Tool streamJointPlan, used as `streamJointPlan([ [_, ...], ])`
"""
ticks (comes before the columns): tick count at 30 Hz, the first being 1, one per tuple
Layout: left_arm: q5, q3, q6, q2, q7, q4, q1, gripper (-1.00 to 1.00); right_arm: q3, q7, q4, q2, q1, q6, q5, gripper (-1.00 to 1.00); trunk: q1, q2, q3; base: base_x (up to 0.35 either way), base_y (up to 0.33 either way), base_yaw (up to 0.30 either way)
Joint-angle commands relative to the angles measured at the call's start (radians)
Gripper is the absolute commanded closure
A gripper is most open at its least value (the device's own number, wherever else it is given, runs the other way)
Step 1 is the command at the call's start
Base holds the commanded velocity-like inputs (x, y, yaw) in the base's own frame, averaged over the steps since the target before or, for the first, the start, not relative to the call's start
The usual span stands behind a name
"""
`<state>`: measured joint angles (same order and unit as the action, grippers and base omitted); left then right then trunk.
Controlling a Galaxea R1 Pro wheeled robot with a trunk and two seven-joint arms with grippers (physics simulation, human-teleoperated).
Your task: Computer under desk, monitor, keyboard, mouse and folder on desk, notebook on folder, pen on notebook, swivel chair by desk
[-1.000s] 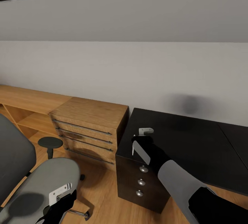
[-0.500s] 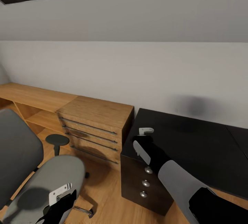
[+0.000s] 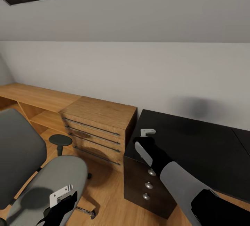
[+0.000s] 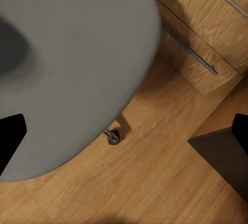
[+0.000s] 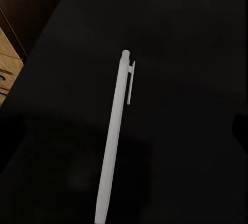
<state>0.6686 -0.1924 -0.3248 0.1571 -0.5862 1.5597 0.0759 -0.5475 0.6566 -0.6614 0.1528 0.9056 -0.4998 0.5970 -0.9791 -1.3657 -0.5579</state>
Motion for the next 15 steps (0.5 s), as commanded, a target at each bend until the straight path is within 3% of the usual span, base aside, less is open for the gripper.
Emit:
streamJointPlan([
  [1,0.006,-0.002,-0.002,0.001,-0.007,0.003,0.000,-1.00,-0.005,0.008,-0.001,-0.001,0.001,-0.003,0.007,-1.00,0.000,-0.001,-0.001,0.000,0.000,0.003],
  [6,0.006,-0.006,-0.006,-0.006,-0.007,0.016,0.000,-1.00,-0.005,0.008,0.000,-0.004,0.001,-0.003,0.007,-1.00,0.000,-0.001,-0.001,0.000,0.000,0.001],
  [15,0.005,-0.011,-0.014,-0.052,-0.007,0.023,0.000,-1.00,-0.005,0.008,0.005,-0.005,0.001,-0.003,0.007,-1.00,0.000,-0.001,-0.001,0.000,0.000,0.000],
])
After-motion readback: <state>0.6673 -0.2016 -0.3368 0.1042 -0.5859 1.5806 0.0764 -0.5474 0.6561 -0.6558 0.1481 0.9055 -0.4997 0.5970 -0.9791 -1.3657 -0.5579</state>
